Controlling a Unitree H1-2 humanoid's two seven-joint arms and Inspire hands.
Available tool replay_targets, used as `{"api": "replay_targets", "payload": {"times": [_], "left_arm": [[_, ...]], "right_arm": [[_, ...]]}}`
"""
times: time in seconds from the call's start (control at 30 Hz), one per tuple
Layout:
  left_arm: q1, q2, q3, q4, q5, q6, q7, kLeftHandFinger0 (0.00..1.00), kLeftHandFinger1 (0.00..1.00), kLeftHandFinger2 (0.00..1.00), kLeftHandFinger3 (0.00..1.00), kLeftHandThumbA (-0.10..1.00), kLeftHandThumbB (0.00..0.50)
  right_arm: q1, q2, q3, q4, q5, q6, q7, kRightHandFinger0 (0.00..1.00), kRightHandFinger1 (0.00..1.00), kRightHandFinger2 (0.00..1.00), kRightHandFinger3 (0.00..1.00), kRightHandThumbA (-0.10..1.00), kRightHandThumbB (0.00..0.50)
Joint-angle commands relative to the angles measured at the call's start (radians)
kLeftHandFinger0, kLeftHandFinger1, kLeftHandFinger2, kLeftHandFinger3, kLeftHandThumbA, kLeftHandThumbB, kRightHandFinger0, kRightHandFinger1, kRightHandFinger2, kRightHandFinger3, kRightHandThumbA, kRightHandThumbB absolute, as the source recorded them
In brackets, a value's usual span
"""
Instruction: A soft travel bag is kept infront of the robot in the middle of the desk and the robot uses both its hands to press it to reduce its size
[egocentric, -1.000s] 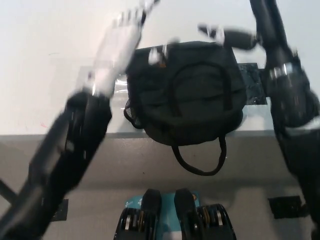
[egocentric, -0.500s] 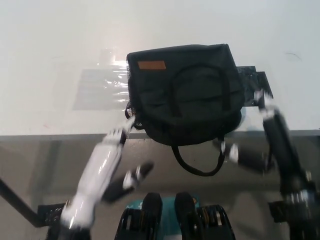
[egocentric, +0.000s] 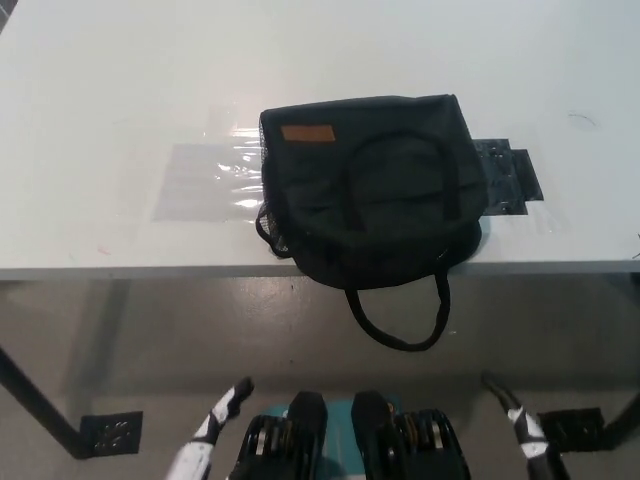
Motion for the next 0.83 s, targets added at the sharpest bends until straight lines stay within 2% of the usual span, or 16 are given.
{"api": "replay_targets", "payload": {"times": [0.0,0.03,0.07,0.1,0.33,0.4,0.5,0.57,0.63,0.73,0.8], "left_arm": [[-0.046,-0.026,0.047,0.192,-0.075,-0.180,0.042,1.00,1.00,1.00,1.00,1.00,0.243],[-0.048,-0.030,0.053,0.208,-0.076,-0.180,0.032,1.00,1.00,1.00,1.00,1.00,0.269],[-0.052,-0.037,0.065,0.234,-0.107,-0.136,-0.019,1.00,1.00,1.00,1.00,1.00,0.290],[-0.056,-0.038,0.069,0.228,-0.109,-0.127,-0.029,1.00,1.00,1.00,1.00,1.00,0.290],[-0.083,-0.035,0.081,0.235,-0.045,-0.146,-0.041,1.00,1.00,1.00,1.00,1.00,0.285],[-0.087,-0.032,0.077,0.238,-0.022,-0.154,-0.042,1.00,1.00,1.00,1.00,1.00,0.251],[-0.083,-0.026,0.077,0.214,0.023,-0.113,-0.047,1.00,1.00,1.00,1.00,1.00,0.276],[-0.081,-0.007,0.072,0.195,0.087,-0.099,-0.047,1.00,1.00,1.00,1.00,1.00,0.258],[-0.087,0.004,0.071,0.192,0.149,-0.124,-0.028,1.00,1.00,1.00,1.00,1.00,0.228],[-0.092,0.010,0.068,0.188,0.196,-0.125,-0.021,1.00,1.00,1.00,1.00,1.00,0.242],[-0.096,0.013,0.065,0.178,0.220,-0.116,-0.024,1.00,1.00,1.00,1.00,1.00,0.250]], "right_arm": [[-0.060,-0.005,-0.028,0.169,0.153,-0.153,-0.091,1.00,1.00,1.00,1.00,1.00,0.126],[-0.063,-0.005,-0.031,0.183,0.154,-0.153,-0.088,1.00,1.00,1.00,1.00,1.00,0.136],[-0.072,0.006,-0.049,0.225,0.158,-0.153,-0.065,1.00,1.00,1.00,1.00,1.00,0.179],[-0.083,0.009,-0.053,0.229,0.164,-0.153,-0.053,1.00,1.00,1.00,1.00,1.00,0.198],[-0.100,0.014,-0.070,0.223,0.194,-0.153,-0.022,1.00,1.00,1.00,1.00,1.00,0.176],[-0.101,0.009,-0.078,0.223,0.191,-0.153,-0.015,1.00,1.00,1.00,1.00,1.00,0.182],[-0.104,0.013,-0.088,0.225,0.219,-0.153,0.013,1.00,1.00,1.00,1.00,1.00,0.209],[-0.103,0.012,-0.088,0.222,0.204,-0.153,0.012,1.00,1.00,1.00,1.00,1.00,0.199],[-0.102,0.012,-0.085,0.217,0.206,-0.153,0.015,1.00,1.00,1.00,1.00,1.00,0.183],[-0.096,0.016,-0.086,0.213,0.235,-0.153,0.035,1.00,1.00,1.00,1.00,1.00,0.203],[-0.098,0.016,-0.086,0.213,0.230,-0.153,0.028,1.00,1.00,1.00,1.00,1.00,0.186]]}}
